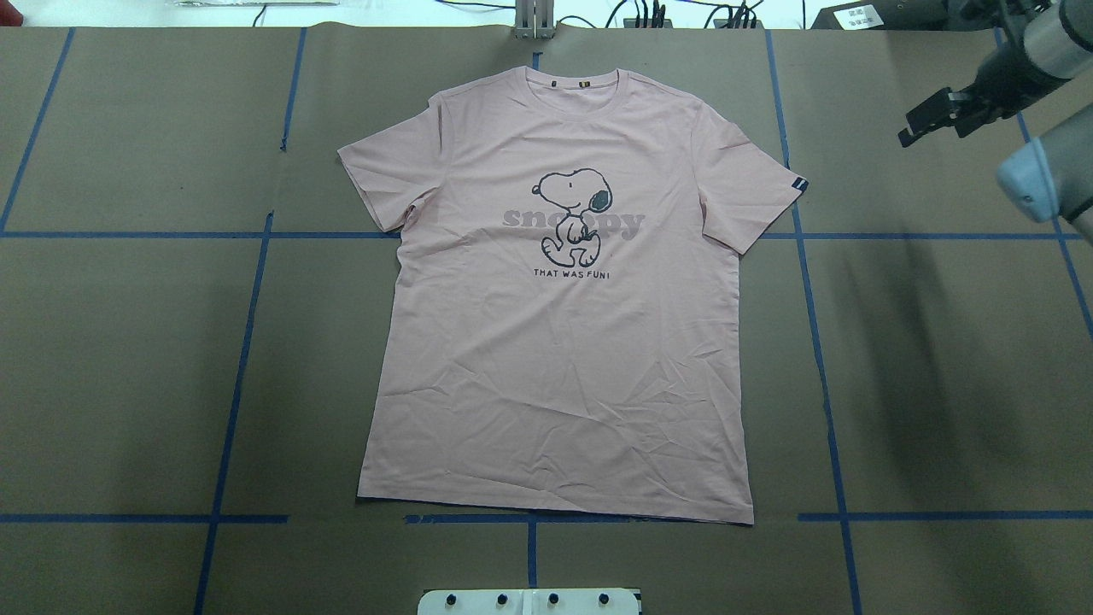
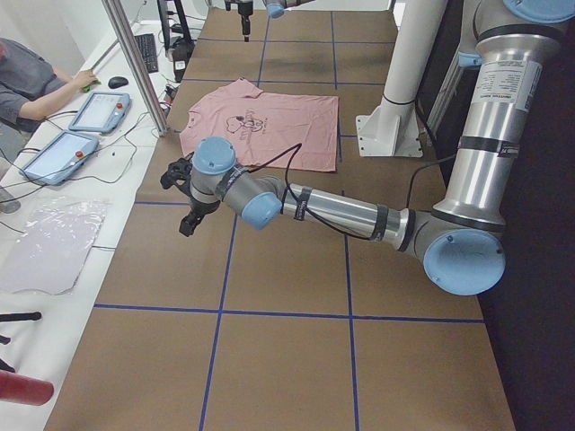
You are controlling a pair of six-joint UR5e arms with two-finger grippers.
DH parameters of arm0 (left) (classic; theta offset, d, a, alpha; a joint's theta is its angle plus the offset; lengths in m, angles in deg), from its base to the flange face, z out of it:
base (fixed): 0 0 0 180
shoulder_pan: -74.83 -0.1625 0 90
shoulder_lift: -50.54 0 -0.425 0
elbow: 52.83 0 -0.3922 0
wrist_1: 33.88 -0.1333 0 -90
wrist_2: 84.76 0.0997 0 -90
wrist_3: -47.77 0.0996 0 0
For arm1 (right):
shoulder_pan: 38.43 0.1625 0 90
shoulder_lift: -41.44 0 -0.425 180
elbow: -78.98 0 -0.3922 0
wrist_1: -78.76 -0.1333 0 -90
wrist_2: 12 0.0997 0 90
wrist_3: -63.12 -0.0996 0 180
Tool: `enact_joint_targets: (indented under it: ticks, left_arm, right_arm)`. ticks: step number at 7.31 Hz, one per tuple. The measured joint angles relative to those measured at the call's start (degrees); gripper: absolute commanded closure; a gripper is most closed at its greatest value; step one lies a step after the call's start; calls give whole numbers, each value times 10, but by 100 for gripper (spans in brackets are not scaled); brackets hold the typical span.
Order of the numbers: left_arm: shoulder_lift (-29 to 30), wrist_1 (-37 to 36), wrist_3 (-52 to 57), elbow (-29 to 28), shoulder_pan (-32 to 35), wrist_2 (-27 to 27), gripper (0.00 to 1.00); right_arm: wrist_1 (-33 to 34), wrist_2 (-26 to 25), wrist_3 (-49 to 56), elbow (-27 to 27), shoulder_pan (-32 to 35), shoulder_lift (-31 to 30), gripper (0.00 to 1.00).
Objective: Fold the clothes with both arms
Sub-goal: 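Move the right gripper over the pink shirt's sleeve nearest it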
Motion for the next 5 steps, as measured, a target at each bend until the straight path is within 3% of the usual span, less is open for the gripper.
enact_joint_targets:
  ticks: [2, 5]
  left_arm:
    - [15, 60, -86, -36, -19, 22, 0]
    - [57, 74, -217, -48, -55, 51, 0]
  right_arm:
    - [-46, -41, -83, 37, -43, 38, 0]
    - [-135, -139, -213, 74, -118, 54, 0]
